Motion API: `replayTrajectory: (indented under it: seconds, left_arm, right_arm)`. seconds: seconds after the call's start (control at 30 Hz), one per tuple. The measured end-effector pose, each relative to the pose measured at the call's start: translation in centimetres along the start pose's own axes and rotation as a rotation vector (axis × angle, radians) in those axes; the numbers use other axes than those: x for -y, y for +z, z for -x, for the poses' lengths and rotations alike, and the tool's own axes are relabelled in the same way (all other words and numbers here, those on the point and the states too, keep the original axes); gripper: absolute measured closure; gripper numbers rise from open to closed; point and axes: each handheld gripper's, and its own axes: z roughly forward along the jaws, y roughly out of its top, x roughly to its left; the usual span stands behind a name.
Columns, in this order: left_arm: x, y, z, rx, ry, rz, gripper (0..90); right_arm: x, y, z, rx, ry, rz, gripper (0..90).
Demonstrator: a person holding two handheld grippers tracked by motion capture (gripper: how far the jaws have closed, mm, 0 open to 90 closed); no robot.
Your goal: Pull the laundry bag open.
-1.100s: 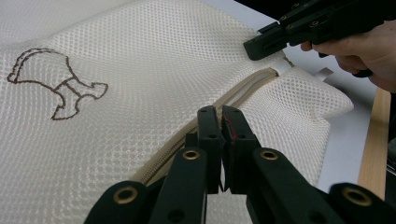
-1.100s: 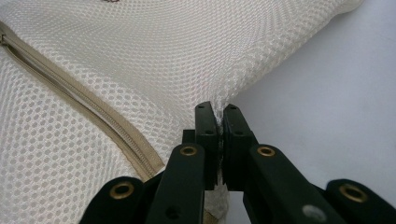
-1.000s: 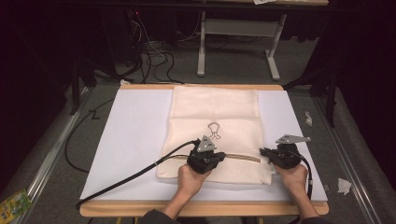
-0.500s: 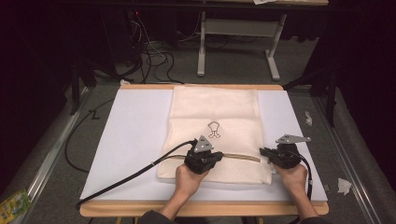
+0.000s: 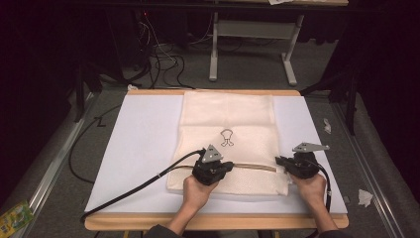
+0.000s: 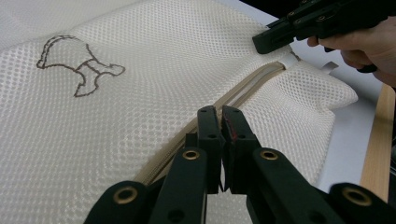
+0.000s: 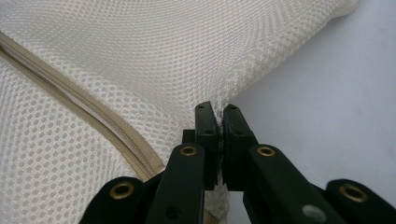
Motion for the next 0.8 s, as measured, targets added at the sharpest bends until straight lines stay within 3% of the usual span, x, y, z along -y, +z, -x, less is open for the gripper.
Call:
replayTrajectory:
  seconds: [0.8]
  left_arm:
    - [0.8,-1.1,-1.0,-0.021,-0.027,0.007,87.4]
  right_arm:
    - [-0.1,0.2,0.1,0.009,-0.002,-0.007,88.1]
